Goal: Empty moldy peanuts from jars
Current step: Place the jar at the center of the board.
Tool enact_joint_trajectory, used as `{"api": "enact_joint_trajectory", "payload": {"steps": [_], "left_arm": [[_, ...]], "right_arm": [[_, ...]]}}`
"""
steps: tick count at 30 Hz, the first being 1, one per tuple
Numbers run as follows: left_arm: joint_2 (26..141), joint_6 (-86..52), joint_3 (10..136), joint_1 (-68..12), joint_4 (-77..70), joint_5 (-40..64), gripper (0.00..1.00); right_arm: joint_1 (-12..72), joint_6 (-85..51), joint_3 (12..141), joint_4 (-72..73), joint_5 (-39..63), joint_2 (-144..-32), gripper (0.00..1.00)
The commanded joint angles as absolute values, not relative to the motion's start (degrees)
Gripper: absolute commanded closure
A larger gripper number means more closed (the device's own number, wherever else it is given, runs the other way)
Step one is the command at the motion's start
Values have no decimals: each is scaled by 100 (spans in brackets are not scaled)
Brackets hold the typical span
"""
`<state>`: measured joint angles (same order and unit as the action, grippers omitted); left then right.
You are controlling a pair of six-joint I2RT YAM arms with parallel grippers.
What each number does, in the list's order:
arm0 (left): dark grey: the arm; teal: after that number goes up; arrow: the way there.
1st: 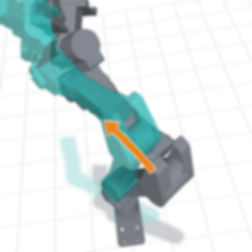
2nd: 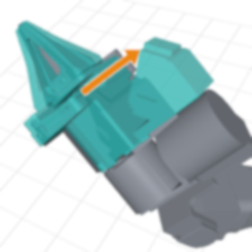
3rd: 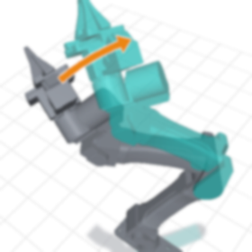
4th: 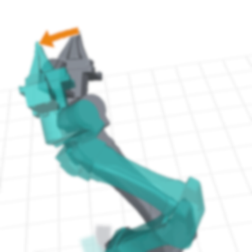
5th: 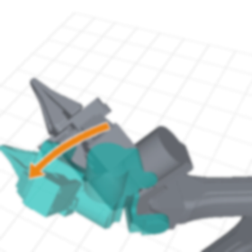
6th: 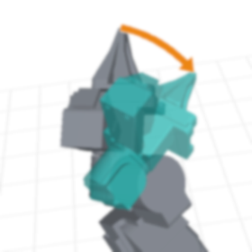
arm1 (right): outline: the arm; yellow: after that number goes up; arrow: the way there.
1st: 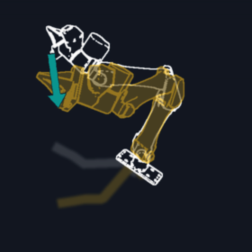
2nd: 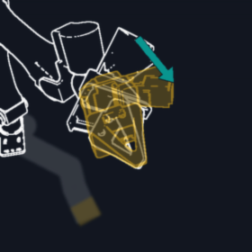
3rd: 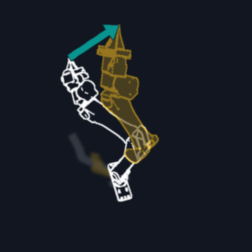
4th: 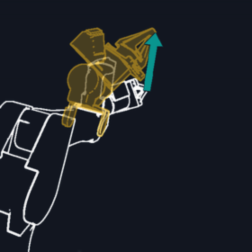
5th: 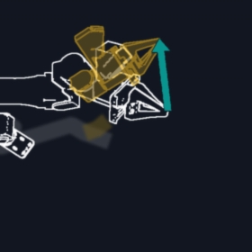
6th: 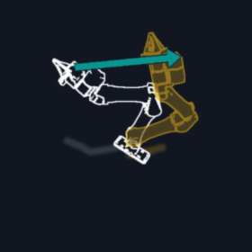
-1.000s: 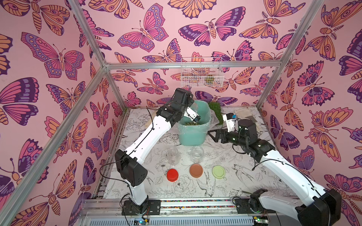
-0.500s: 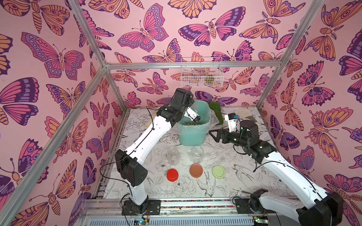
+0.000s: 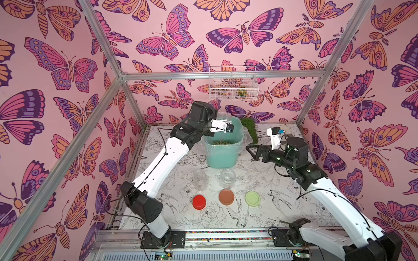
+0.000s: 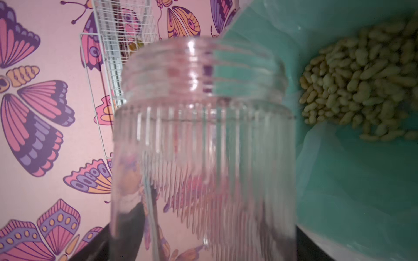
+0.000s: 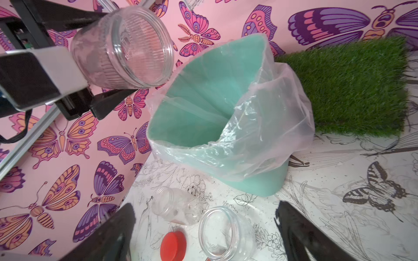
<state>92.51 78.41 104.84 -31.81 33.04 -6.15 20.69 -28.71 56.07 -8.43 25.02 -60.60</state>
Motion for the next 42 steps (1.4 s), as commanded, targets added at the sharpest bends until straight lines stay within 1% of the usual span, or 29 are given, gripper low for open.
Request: {"api": "enact_joint_trajectory", "payload": {"steps": [1, 4, 7, 10, 13, 21, 29, 35, 42], "left_arm": [[8724, 6683, 10127, -3022, 3111, 318, 100], [8362, 6326, 9609, -2848, 3039, 1131, 100], [8046, 6021, 9134, -2713, 2865, 1866, 100], [7853, 5749, 8868, -2646, 2803, 2342, 100], [7762, 5604, 8731, -2637, 2795, 2604, 100], [7520, 5255, 8382, -2634, 2794, 3070, 100], [7413, 5067, 8287, -2628, 3049, 3347, 100], [7407, 5053, 8237, -2628, 3068, 3364, 100], [7374, 5027, 8192, -2628, 3065, 3380, 100]], "right_arm": [[2005, -2922, 6079, -848, 3059, -6149, 1], [2004, -2933, 6332, -864, 3300, -6259, 1], [2005, -2897, 6670, -1032, 3450, -6426, 4], [2013, -2782, 7042, -1283, 3651, -6667, 7], [2043, -2721, 7351, -1507, 3924, -6889, 10], [2513, -2226, 8006, -2283, 3902, -7392, 13], [2859, -2185, 8319, -2403, 3789, -7803, 16], [3109, -2000, 8787, -2825, 3718, -8260, 24], [3285, -2043, 8938, -2742, 3791, -8544, 36]]}}
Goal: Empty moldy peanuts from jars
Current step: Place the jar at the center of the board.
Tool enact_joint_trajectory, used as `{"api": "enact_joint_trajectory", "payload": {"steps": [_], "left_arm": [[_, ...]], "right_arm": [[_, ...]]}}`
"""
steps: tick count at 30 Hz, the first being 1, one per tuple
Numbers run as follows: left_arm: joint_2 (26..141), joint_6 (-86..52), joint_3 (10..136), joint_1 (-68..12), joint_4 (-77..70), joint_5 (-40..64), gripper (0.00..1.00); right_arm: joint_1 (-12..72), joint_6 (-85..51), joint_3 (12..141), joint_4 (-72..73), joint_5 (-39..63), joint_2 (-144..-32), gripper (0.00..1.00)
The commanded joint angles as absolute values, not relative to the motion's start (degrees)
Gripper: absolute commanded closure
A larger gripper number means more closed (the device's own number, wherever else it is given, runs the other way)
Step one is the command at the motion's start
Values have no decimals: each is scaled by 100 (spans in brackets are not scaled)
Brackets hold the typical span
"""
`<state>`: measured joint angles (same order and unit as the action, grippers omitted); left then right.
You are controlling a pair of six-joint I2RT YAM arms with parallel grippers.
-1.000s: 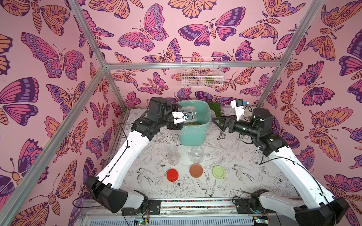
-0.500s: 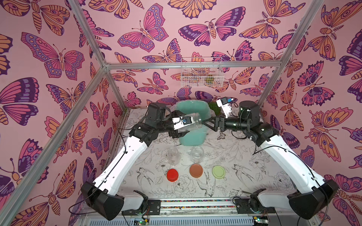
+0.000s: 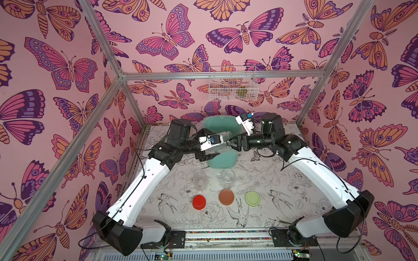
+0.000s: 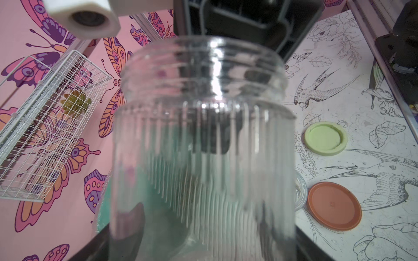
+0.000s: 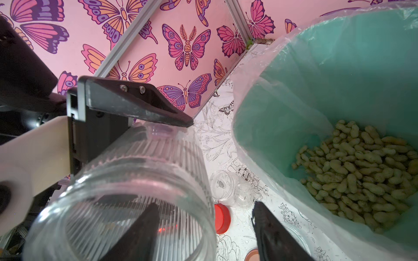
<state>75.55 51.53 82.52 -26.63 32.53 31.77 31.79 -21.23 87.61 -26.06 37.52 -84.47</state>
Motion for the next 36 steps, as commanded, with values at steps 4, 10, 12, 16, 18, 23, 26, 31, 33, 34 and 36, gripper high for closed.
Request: {"api": "enact_joint_trajectory", "payload": {"steps": [4, 10, 12, 16, 18, 23, 26, 31, 33, 34, 36], "left_arm": [[7374, 4984, 8144, -2628, 3014, 3406, 100], [7364, 4935, 7999, -2628, 2842, 3403, 100], [7383, 4917, 7972, -2628, 2814, 3396, 100], [7405, 4855, 7929, -2628, 2762, 3370, 100], [7375, 4827, 7881, -2628, 2714, 3317, 95], [7348, 4869, 7748, -2627, 2630, 3029, 85], [7355, 4875, 7670, -2619, 2584, 2880, 77], [7354, 4843, 7566, -2610, 2550, 2771, 67], [7339, 4825, 7533, -2606, 2557, 2730, 61], [7362, 4810, 7517, -2602, 2558, 2719, 58], [7367, 4775, 7498, -2576, 2555, 2699, 50]], "right_arm": [[3310, -2115, 8982, -2688, 3947, -8665, 44], [3306, -2209, 8956, -2596, 4065, -8731, 56], [3308, -2262, 8930, -2511, 4106, -8736, 60], [3307, -2289, 8936, -2418, 4147, -8751, 68], [3313, -2285, 8947, -2402, 4177, -8739, 74], [3305, -2280, 8814, -2191, 4181, -8587, 87], [3298, -2293, 8705, -2029, 4158, -8468, 97], [3243, -2361, 8581, -1855, 4088, -8311, 100], [3204, -2420, 8539, -1804, 4041, -8266, 100], [3183, -2442, 8519, -1791, 4014, -8238, 100], [3134, -2469, 8492, -1799, 3950, -8195, 100]]}}
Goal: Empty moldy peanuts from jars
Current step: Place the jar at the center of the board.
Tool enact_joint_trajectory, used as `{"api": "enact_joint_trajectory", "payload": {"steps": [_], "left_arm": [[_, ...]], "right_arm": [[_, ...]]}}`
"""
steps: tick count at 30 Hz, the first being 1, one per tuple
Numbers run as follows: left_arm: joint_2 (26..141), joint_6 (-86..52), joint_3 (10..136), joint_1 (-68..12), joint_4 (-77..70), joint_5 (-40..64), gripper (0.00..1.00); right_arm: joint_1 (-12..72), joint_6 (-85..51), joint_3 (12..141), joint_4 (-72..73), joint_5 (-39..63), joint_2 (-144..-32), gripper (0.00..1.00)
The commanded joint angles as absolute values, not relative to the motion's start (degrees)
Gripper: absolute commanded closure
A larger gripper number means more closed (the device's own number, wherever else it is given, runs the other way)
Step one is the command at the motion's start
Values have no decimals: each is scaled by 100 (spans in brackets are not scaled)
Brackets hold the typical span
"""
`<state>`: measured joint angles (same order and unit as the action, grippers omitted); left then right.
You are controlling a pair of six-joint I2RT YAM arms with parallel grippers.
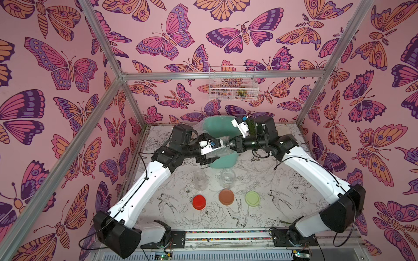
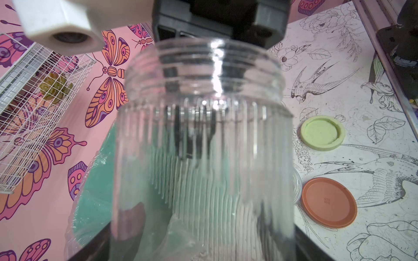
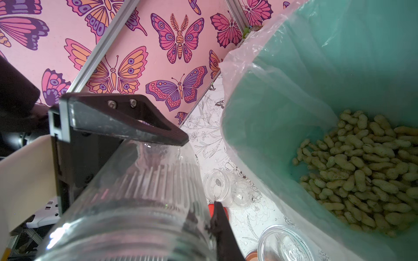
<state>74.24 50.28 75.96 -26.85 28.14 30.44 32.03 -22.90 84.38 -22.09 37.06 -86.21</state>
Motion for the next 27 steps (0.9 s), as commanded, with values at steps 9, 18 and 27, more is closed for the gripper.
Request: {"api": "enact_joint_trajectory", "payload": {"steps": [9, 18, 27], "left_arm": [[7349, 4573, 7370, -2496, 2610, 2699, 0], [7112, 4485, 7222, -2418, 2593, 2681, 0], [6591, 3632, 6626, -2180, 1758, 3360, 0]], "right_arm": [[2950, -2421, 8434, -2143, 3639, -8069, 100], [2583, -2039, 8454, -2803, 3200, -7727, 100], [2434, -527, 8711, -4417, 2391, -6918, 100]]}}
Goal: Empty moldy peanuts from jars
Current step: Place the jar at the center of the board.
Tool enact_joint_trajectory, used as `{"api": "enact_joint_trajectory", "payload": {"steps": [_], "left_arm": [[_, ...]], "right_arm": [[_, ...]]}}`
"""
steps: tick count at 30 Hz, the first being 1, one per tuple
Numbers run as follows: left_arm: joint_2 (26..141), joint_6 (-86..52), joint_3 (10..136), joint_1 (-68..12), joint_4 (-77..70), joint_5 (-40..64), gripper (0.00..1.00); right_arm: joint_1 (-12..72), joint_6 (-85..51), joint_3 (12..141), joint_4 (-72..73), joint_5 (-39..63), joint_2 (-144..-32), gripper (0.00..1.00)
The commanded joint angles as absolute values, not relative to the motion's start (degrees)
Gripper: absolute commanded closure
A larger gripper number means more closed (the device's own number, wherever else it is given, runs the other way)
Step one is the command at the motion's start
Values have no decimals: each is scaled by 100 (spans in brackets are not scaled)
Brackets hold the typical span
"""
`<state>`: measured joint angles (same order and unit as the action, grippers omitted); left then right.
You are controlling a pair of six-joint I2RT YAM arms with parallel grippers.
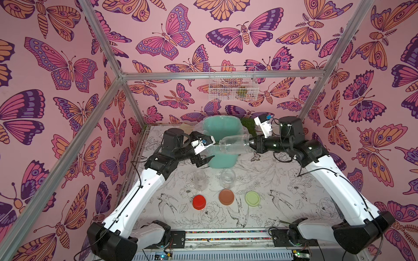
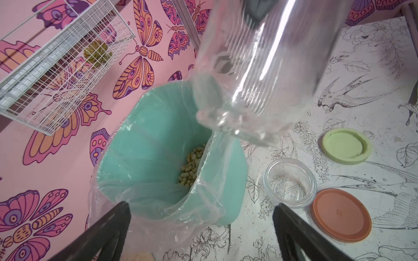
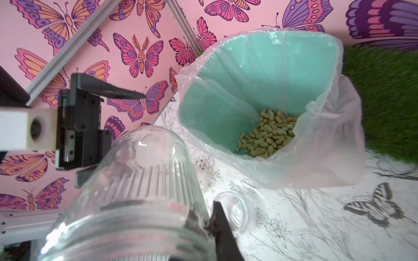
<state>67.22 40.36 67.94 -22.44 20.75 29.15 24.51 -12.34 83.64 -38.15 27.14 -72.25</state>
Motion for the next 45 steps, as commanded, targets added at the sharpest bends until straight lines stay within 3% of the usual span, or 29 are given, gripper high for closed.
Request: {"api": "enact_joint_trajectory", "payload": {"steps": [1, 9, 14, 24, 45], "left_arm": [[6540, 3553, 6580, -2171, 1758, 3470, 0], [5984, 2971, 5758, -2171, 1332, 3823, 0], [5848, 3172, 5583, -2171, 1753, 3989, 0], [5817, 3357, 5209, -2230, 2012, 4056, 0], [6362, 3473, 4878, -2662, 1798, 3841, 0]], "right_arm": [[2436, -346, 8801, -4702, 2194, -6846, 100], [2435, 187, 9349, -6832, 487, -6763, 100], [2430, -5, 9106, -7358, -141, -6743, 100], [2435, -852, 8178, -6904, -410, -7281, 100], [2738, -1394, 7902, -6153, -1143, -8970, 100]]}}
